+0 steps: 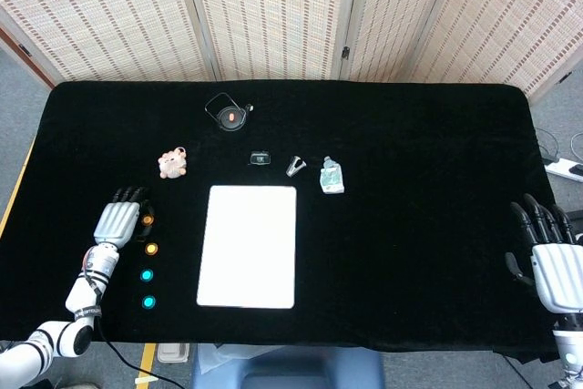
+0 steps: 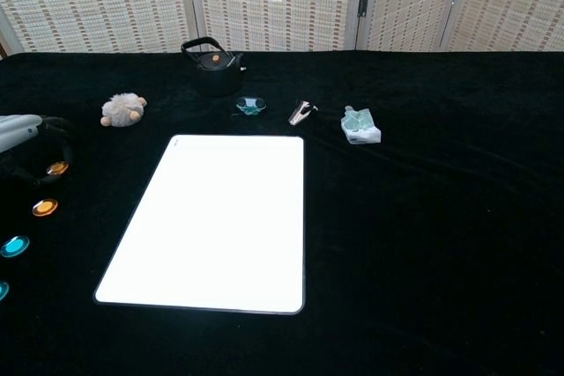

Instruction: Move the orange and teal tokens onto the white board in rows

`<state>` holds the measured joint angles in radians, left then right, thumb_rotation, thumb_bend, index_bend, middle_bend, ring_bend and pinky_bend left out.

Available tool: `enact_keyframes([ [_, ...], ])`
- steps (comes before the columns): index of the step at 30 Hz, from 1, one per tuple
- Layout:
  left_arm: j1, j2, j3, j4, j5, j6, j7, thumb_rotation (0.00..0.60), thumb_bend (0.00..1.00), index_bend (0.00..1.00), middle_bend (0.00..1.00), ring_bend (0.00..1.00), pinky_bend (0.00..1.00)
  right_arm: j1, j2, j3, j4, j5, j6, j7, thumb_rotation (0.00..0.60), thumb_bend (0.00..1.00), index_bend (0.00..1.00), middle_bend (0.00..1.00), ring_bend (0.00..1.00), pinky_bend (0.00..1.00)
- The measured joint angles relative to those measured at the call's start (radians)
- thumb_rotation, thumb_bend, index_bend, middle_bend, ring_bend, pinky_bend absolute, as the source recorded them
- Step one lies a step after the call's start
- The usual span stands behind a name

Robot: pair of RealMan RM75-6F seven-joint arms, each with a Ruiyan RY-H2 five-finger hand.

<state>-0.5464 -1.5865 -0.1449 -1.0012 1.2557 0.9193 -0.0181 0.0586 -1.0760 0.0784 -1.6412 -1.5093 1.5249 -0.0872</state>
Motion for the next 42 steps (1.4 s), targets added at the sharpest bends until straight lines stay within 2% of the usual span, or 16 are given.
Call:
enact_keyframes([
  [12,-0.073,0.031,-0.016,-0.156,0.048,0.013,0.077,0.6,0.46,0.5,0.15,0.06,0.0,-0.006,0.002,0.0,0.009,0.002,0.007,0.012,0.6,0.45,0.0,0.0,0.09,0.01],
  [25,-0.182,-0.056,-0.013,-0.186,0.065,-0.056,0.167,0.6,0.46,0.5,0.15,0.05,0.0,-0.018,0.003,0.0,0.022,0.012,0.016,0.029,0.6,0.45,0.0,0.0,0.09,0.01],
  [27,-0.189,-0.062,-0.007,-0.188,0.066,-0.061,0.172,0.6,0.46,0.46,0.14,0.05,0.0,-0.02,0.003,0.0,0.024,0.013,0.017,0.032,0.6,0.45,0.0,0.0,0.09,0.01],
  [31,-0.191,-0.065,-0.004,-0.196,0.06,-0.06,0.177,0.6,0.42,0.29,0.11,0.03,0.0,-0.021,0.002,0.001,0.027,0.014,0.018,0.036,0.6,0.45,0.0,0.0,0.09,0.01],
  [33,-0.187,-0.063,-0.004,-0.205,0.06,-0.047,0.175,0.6,0.42,0.28,0.11,0.03,0.0,-0.021,0.002,0.001,0.027,0.012,0.018,0.036,0.6,0.45,0.0,0.0,0.09,0.01],
  [42,-0.122,0.01,0.021,-0.277,0.082,0.06,0.154,0.6,0.42,0.4,0.11,0.03,0.0,-0.016,0.004,0.002,0.021,-0.007,0.025,0.032,0.6,0.45,0.0,0.0,0.09,0.01],
])
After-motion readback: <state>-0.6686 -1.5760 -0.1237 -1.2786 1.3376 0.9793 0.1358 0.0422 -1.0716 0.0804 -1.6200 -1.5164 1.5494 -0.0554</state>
